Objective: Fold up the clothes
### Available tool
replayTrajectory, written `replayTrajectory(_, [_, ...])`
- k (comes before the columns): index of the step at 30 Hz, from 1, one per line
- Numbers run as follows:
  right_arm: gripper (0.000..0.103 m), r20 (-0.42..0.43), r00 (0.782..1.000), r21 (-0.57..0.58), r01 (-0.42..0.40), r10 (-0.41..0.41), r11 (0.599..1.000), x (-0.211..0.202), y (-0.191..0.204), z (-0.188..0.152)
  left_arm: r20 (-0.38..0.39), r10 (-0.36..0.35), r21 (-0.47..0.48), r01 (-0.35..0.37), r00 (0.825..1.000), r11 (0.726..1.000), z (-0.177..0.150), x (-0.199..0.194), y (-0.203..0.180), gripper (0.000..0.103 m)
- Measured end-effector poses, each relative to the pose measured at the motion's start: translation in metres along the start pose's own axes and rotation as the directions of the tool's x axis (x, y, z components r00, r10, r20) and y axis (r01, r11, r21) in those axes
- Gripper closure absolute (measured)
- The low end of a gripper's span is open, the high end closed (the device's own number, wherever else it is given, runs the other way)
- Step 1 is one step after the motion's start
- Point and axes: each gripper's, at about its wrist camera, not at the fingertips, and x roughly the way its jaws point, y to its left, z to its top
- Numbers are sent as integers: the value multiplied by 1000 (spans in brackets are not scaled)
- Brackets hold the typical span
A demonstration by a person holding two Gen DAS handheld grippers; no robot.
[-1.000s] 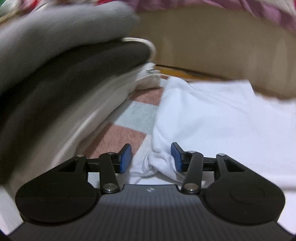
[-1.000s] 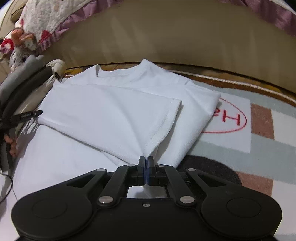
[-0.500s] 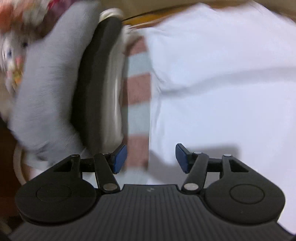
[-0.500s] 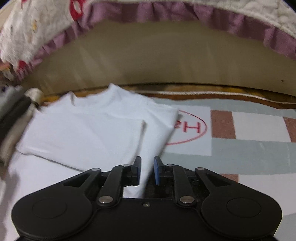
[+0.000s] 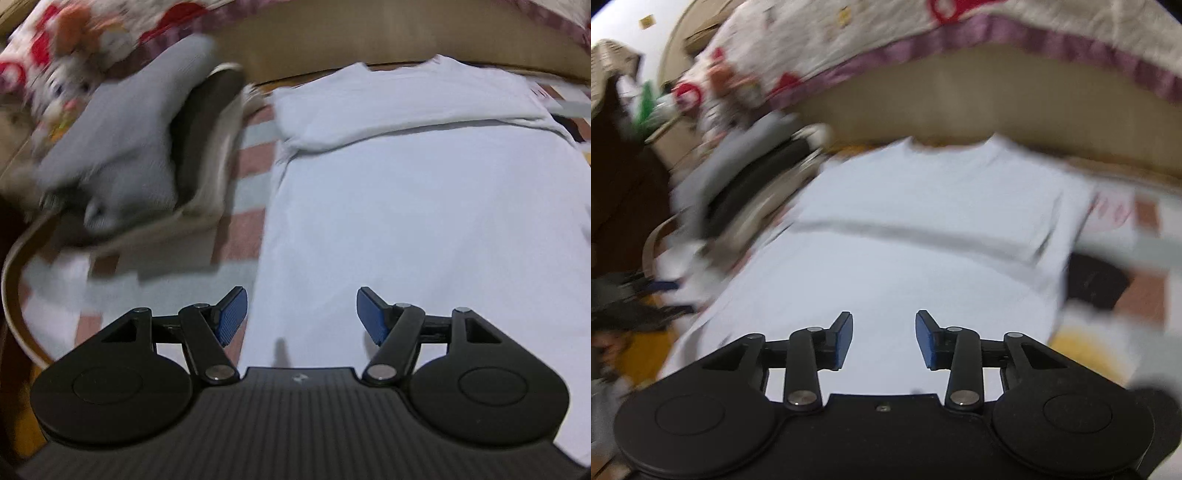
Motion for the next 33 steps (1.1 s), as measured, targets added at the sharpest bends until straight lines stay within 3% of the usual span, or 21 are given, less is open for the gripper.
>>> replayTrajectory(2, [59, -89, 993, 12, -78, 79, 997, -1, 18, -27, -22, -59, -139, 56, 998, 989, -18, 2, 22, 38])
replayTrajectory(4, [59, -172, 981, -64, -104, 92, 993, -3, 42, -50, -21, -128, -258, 118, 992, 959, -37, 4, 40, 38])
replayTrajectory(8, [59, -300, 950, -265, -170, 87, 949, -11, 90, -82, -33, -53, -187, 45, 998, 981, -62, -1, 40, 38])
replayTrajectory(11, [50, -378, 923, -397, -236, 76, 887, -11, 122, -101, -59, -55, -232, 40, 997, 972, -75, -2, 45, 38])
replayTrajectory(13, [41, -392, 919, -480, -242, 41, 843, -6, 138, -113, -69, -59, -262, 39, 996, 964, -80, -1, 49, 38])
replayTrajectory(17, [40, -375, 925, -599, -190, -63, 778, 9, 151, -133, -51, 6, -276, -20, 999, 961, -82, -11, 60, 38])
replayTrajectory(18, [42, -363, 928, -624, -176, -83, 761, 11, 152, -135, -49, 27, -284, -40, 998, 958, -81, -13, 66, 38])
replayTrajectory(19, [56, -354, 931, -639, -174, -85, 749, 10, 151, -136, -45, 46, -295, -57, 998, 954, -81, -16, 73, 38])
replayTrajectory(20, [61, -345, 934, -654, -173, -88, 737, 9, 151, -137, -31, 53, -319, -60, 998, 946, -81, -20, 83, 38])
replayTrajectory(21, [70, -340, 937, -655, -173, -82, 736, 8, 149, -136, -19, 58, -344, -60, 998, 937, -81, -23, 94, 38])
replayTrajectory(23, [82, -339, 940, -595, -183, -37, 783, 2, 142, -125, -4, 37, -390, -36, 999, 920, -83, -26, 112, 38])
replayTrajectory(25, [93, -334, 943, -528, -194, 8, 827, -3, 134, -114, -3, -29, -414, 25, 1000, 910, -88, -24, 119, 38])
replayTrajectory(29, [98, -294, 954, -404, -180, 59, 897, -6, 113, -95, -28, -154, -409, 129, 988, 903, -101, -10, 114, 37])
replayTrajectory(33, [98, -248, 969, -433, -121, 11, 893, -2, 111, -86, -70, -214, -457, 159, 974, 875, -115, 4, 113, 37])
